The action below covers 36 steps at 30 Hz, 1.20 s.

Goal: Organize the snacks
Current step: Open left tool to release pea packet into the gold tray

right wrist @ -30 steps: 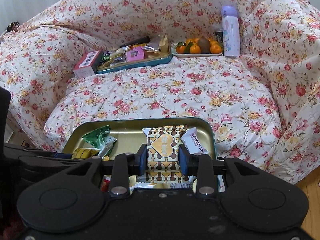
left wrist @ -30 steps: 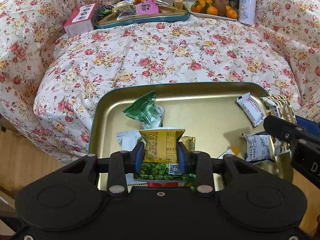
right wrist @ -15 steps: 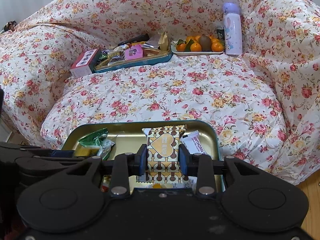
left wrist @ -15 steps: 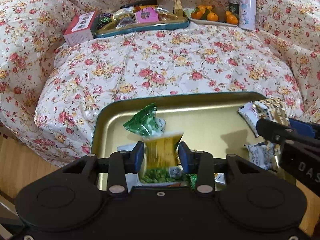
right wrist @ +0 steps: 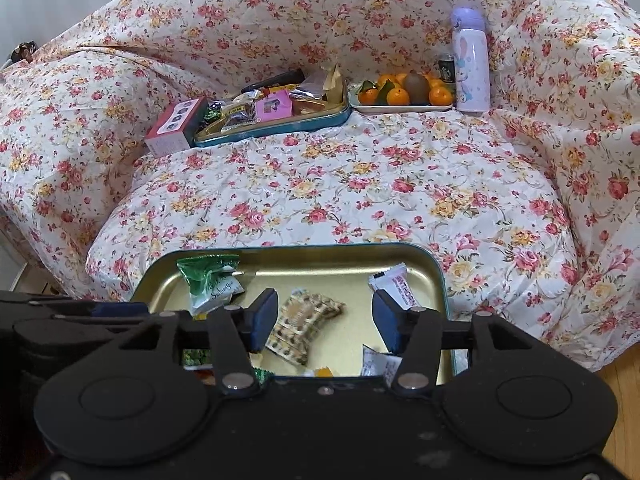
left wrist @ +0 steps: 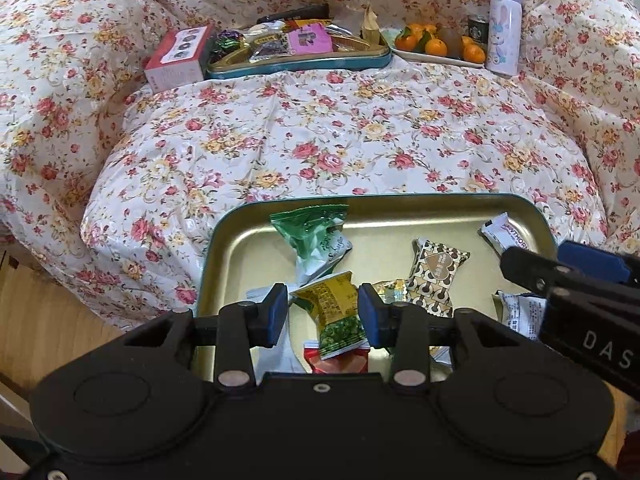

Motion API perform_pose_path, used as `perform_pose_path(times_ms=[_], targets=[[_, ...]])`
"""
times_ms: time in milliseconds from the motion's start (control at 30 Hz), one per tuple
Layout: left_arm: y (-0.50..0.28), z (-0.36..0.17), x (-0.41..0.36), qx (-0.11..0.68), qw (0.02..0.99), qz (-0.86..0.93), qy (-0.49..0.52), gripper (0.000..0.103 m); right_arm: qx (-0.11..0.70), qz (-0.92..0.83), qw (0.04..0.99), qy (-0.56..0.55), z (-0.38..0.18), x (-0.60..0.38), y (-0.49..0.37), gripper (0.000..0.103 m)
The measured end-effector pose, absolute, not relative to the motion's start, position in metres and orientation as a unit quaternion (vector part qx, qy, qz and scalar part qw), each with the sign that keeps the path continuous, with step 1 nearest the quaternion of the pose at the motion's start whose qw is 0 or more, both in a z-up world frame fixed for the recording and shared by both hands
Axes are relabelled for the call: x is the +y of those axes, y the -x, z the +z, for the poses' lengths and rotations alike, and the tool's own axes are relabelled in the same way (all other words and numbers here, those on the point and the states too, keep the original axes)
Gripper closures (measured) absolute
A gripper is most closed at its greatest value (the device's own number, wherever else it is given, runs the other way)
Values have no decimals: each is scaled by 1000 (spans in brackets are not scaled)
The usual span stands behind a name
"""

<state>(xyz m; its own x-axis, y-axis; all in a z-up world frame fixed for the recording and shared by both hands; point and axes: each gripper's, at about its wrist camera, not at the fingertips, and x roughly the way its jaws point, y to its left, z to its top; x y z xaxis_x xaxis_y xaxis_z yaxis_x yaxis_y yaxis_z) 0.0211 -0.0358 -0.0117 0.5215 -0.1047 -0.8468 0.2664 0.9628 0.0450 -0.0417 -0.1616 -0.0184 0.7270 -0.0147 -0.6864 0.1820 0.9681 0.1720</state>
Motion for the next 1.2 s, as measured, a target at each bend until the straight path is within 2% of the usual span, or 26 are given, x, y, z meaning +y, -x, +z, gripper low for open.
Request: perform_pose_path(times_ms=[567, 1200], targets=[[-9, -1, -22, 452, 885, -84, -76, 54, 377, -69, 918, -103, -20, -160, 55, 47], [-8, -4, -21, 464, 879, -85, -73, 54, 383, -69, 915, -107, -23, -161, 55, 47]])
